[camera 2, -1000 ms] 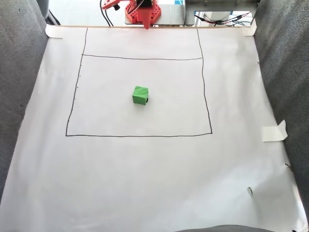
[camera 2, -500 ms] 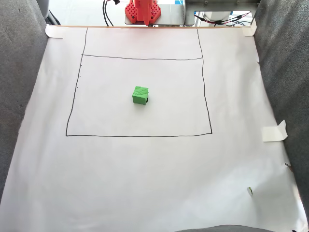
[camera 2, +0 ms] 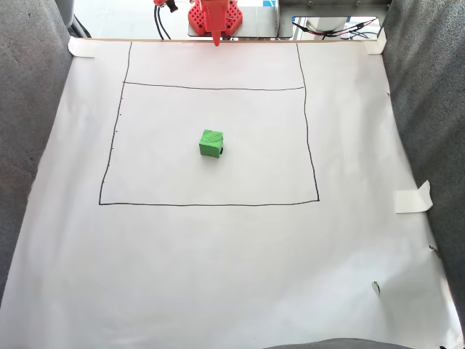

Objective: Grasp the colored block, Place it on the black dot, and then return the arm to the default position.

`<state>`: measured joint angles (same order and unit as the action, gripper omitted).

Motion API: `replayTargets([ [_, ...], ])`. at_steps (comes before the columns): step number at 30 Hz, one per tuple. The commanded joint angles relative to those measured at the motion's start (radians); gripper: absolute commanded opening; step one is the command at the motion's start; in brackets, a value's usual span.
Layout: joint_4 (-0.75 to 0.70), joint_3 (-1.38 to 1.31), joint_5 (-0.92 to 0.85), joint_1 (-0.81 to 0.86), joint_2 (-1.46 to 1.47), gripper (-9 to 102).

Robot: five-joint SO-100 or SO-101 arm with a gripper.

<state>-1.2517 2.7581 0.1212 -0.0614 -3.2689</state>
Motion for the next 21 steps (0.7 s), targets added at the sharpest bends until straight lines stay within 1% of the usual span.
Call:
replayTargets([
  [1, 0.037, 0.029, -0.023, -0.006, 0.000, 0],
  [9, 0.101, 0.117, -0.080, -0.006, 0.000, 0],
  [17, 0.196, 0.196, -0.133, -0.005, 0.000, 0],
  [20, 0.265, 0.242, -0.167, -0.005, 0.000, 0],
  [21, 0.268, 0.249, -0.169, -0.005, 0.000, 0],
])
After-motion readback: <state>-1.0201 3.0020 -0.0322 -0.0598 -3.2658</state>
